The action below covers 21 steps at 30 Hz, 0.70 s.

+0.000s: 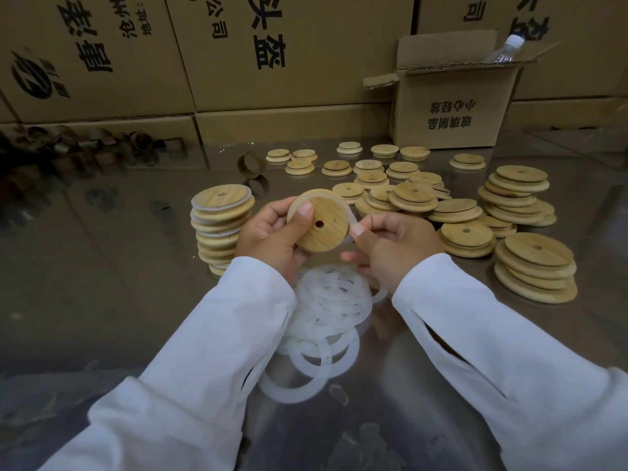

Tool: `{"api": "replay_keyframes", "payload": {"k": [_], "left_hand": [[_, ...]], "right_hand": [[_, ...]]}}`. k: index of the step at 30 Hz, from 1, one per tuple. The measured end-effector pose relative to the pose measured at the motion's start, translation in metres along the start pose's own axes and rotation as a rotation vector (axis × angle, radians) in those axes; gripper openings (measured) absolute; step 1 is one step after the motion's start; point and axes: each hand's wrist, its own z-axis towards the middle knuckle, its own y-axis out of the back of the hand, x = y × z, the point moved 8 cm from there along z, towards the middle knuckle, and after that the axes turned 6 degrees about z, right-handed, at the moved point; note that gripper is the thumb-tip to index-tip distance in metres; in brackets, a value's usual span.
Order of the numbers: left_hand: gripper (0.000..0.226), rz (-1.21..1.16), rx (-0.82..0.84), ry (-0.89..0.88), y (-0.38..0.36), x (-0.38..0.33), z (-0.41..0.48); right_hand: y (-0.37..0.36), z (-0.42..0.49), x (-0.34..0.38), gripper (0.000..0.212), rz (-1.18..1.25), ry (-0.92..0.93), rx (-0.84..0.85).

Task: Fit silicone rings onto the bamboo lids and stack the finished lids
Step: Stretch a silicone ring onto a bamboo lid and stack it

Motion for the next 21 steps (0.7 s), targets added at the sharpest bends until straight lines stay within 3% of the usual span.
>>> {"api": "replay_keyframes", "payload": {"k": [16, 21], "left_hand": [[0.007, -0.062, -0.076, 0.059, 0.0035, 0.0015, -0.0016], [0.022, -0.064, -0.071, 0.116, 0.0031, 0.0045, -0.002]], "right_hand": [[0.0009, -0.0059, -0.0031, 0.012, 0.083, 0.024, -0.004], [0.0037, -0.0053, -0.0017, 0.015, 0.074, 0.048, -0.058]]}}
